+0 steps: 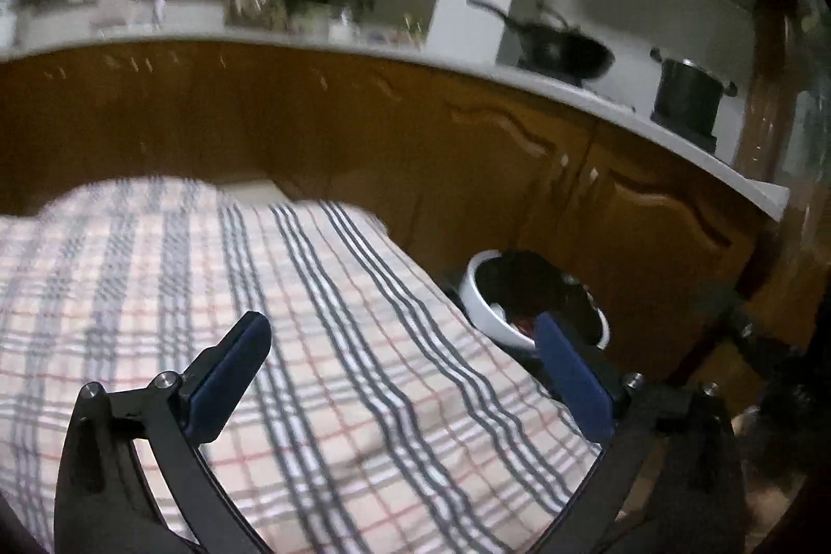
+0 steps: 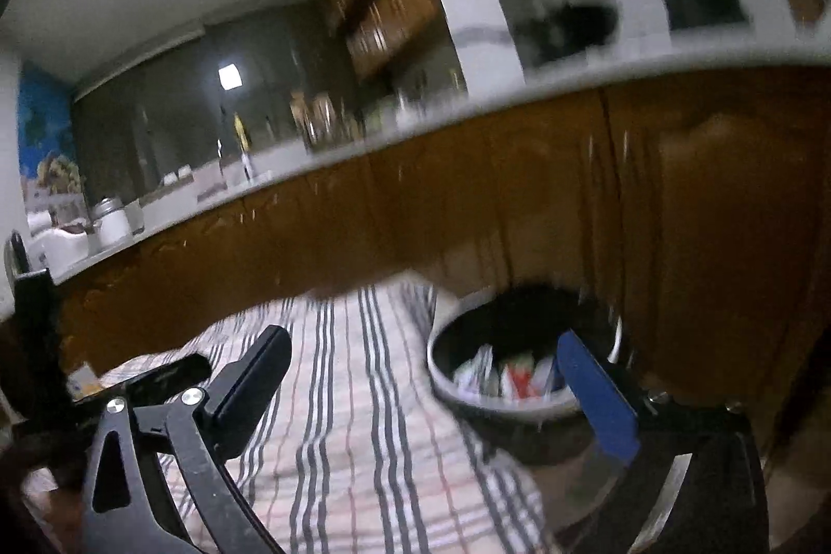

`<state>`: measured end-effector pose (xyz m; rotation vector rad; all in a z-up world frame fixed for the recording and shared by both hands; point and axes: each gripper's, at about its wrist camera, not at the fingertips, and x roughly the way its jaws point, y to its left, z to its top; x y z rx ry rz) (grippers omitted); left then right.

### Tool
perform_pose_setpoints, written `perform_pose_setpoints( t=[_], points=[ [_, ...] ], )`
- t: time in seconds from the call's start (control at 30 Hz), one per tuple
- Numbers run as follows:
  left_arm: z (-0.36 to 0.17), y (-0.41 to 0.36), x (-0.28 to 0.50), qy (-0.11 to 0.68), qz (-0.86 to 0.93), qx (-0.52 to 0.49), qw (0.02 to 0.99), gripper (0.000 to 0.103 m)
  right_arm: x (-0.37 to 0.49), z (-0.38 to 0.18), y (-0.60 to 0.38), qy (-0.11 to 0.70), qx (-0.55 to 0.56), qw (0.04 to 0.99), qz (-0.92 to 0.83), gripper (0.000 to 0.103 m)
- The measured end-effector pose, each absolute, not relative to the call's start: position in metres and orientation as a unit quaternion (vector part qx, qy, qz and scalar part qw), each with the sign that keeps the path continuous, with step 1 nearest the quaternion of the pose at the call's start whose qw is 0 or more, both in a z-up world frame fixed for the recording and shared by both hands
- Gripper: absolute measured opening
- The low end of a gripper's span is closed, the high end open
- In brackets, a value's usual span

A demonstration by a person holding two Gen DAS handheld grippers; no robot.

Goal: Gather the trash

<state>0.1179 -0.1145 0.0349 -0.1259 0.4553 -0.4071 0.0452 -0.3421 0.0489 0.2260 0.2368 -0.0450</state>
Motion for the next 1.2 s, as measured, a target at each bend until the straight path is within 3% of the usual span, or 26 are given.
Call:
perform_pose_setpoints(
  t=[0.17,0.43,1.2],
  points=[
    [0.016,-0.105,0.105,0.205,-0.158,-0.031,0.966,0.103,0.036,0.036,-0.317,0.067,0.057,0.995,-0.049,0.103],
    [-0.014,-0.094,0.107,0.231,-0.131,-0.019,0.964,0.103,0.053,-0.006,-0.308,0.117,0.059,0.99,-0.043,0.103],
    [-0.006,-0.093,0.075,0.187,-0.085,0.009,0.979,0.103,0.038,-0.009,-0.298,0.105,0.06,0.992,-0.019,0.103]
  ],
)
